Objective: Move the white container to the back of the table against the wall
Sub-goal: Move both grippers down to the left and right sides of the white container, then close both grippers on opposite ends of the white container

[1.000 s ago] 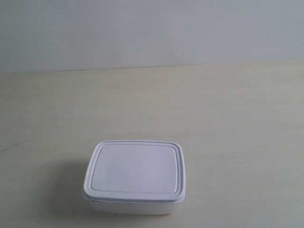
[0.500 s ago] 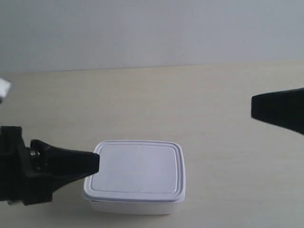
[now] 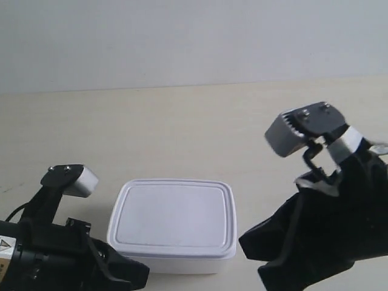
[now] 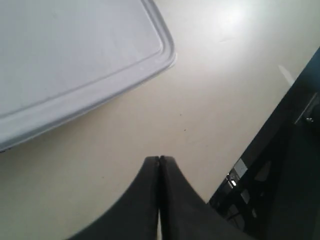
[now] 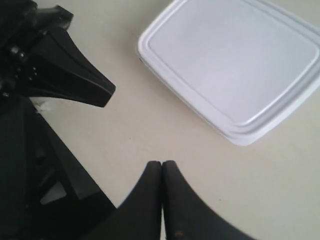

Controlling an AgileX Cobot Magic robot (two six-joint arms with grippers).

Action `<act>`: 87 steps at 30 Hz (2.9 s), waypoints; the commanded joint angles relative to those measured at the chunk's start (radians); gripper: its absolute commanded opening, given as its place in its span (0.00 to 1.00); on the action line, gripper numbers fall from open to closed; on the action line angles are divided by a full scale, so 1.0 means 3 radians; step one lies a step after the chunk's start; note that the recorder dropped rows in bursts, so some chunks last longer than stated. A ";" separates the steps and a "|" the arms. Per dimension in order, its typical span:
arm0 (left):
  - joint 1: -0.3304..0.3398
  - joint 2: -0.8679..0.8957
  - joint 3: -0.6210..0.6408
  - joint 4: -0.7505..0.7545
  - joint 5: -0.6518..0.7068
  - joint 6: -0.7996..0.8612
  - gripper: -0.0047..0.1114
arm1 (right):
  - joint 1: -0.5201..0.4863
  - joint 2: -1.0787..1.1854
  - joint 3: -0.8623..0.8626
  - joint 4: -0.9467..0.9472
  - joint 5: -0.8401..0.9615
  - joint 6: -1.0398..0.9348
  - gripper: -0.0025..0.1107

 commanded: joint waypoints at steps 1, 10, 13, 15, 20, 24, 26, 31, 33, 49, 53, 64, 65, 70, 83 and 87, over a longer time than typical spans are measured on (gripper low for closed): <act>-0.0025 0.0179 0.0010 -0.0018 0.0111 -0.0015 0.04 | 0.0167 0.0287 -0.0020 -0.0374 -0.0127 0.0369 0.02; -0.0025 0.0534 0.0003 -0.0031 0.0144 -0.0015 0.04 | 0.0206 0.0944 -0.0020 -0.0340 -0.0336 0.0379 0.02; -0.0025 0.0595 0.0003 0.0003 0.0265 -0.0015 0.04 | 0.0206 0.1120 -0.0020 -0.0340 -0.0452 0.0379 0.02; -0.0025 0.0602 0.0003 0.0017 0.0334 -0.0015 0.04 | 0.0206 0.1215 -0.0020 -0.0333 -0.0550 0.0387 0.02; -0.0025 0.0602 0.0003 0.0048 0.0534 -0.0015 0.04 | 0.0206 0.1392 -0.0020 -0.0333 -0.0757 0.0387 0.02; -0.0025 0.0602 0.0003 0.0056 0.0801 -0.0015 0.04 | 0.0206 0.1483 -0.0020 -0.0283 -0.0868 0.0387 0.02; -0.0025 0.0608 0.0003 0.0056 0.0874 -0.0015 0.04 | 0.0206 0.1519 -0.0020 -0.0277 -0.0903 0.0380 0.02; -0.0025 0.0659 0.0003 0.0007 0.1040 -0.0015 0.04 | 0.0206 0.1597 -0.0020 -0.0245 -0.1084 0.0380 0.02; -0.0018 0.0672 0.0003 0.0005 0.1055 -0.0015 0.04 | 0.0206 0.1638 -0.0020 -0.0245 -0.1151 0.0380 0.02; -0.0018 0.0931 -0.0255 -0.0007 0.1293 -0.0015 0.04 | 0.0206 0.1987 -0.0131 -0.0260 -0.1584 0.0374 0.02; -0.0018 0.0931 -0.0268 0.0000 0.1640 -0.0015 0.04 | 0.0206 0.2133 -0.0283 -0.0260 -0.1677 0.0374 0.02; -0.0018 0.0931 -0.0408 -0.0021 0.2001 -0.0015 0.04 | 0.0206 0.2320 -0.0437 -0.0246 -0.1812 0.0389 0.02; -0.0018 0.0931 -0.0435 -0.0021 0.2023 -0.0015 0.04 | 0.0206 0.2320 -0.0437 -0.0246 -0.1837 0.0389 0.02; -0.0018 0.0959 -0.0499 -0.0021 0.2105 -0.0015 0.04 | 0.0206 0.2320 -0.0437 -0.0246 -0.1961 0.0389 0.02; -0.0013 0.1008 -0.0516 -0.0044 0.1878 -0.0015 0.04 | 0.0206 0.2479 -0.0644 -0.0246 -0.1944 0.0389 0.02; -0.0013 0.0860 -0.0516 -0.0050 0.1847 -0.0015 0.04 | 0.0206 0.2572 -0.0731 -0.0259 -0.1950 0.0377 0.02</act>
